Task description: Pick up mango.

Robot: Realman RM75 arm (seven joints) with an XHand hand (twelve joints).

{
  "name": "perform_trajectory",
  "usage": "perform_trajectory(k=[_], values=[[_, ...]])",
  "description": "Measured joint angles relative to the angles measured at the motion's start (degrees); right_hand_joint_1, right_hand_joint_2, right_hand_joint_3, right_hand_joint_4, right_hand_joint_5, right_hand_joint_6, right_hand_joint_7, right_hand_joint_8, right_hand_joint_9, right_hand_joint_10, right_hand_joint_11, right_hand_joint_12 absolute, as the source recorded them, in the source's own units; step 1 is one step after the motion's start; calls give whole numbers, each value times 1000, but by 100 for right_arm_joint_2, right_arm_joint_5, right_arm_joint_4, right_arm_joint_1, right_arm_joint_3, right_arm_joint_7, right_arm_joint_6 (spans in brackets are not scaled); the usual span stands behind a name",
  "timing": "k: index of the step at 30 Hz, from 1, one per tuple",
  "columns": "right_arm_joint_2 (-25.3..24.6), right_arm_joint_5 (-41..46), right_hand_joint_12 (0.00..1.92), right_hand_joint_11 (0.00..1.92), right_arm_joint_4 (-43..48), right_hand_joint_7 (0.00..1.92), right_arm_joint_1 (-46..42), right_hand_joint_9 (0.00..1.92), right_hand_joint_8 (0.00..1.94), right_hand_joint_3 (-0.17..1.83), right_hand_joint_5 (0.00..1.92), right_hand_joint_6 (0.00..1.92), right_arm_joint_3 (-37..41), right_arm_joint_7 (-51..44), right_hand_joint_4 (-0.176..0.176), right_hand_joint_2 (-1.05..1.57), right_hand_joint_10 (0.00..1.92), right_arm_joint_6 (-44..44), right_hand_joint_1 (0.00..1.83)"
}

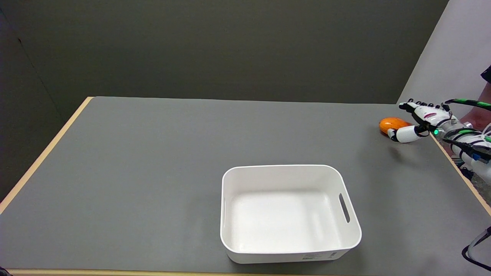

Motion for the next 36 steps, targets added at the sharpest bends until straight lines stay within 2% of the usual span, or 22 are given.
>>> perform_trajectory(k=[17,20,36], values=[[121,93,1110,65,386,118,606,104,300,974,72,268,-705,0,18,596,653,-103,548],[129,102,1186,38,437,134,669,110,268,931,72,281,-791,1,19,603,644,-112,601],[154,116,1186,39,778,133,935,111,265,935,75,286,-1225,4,22,602,638,-119,611]])
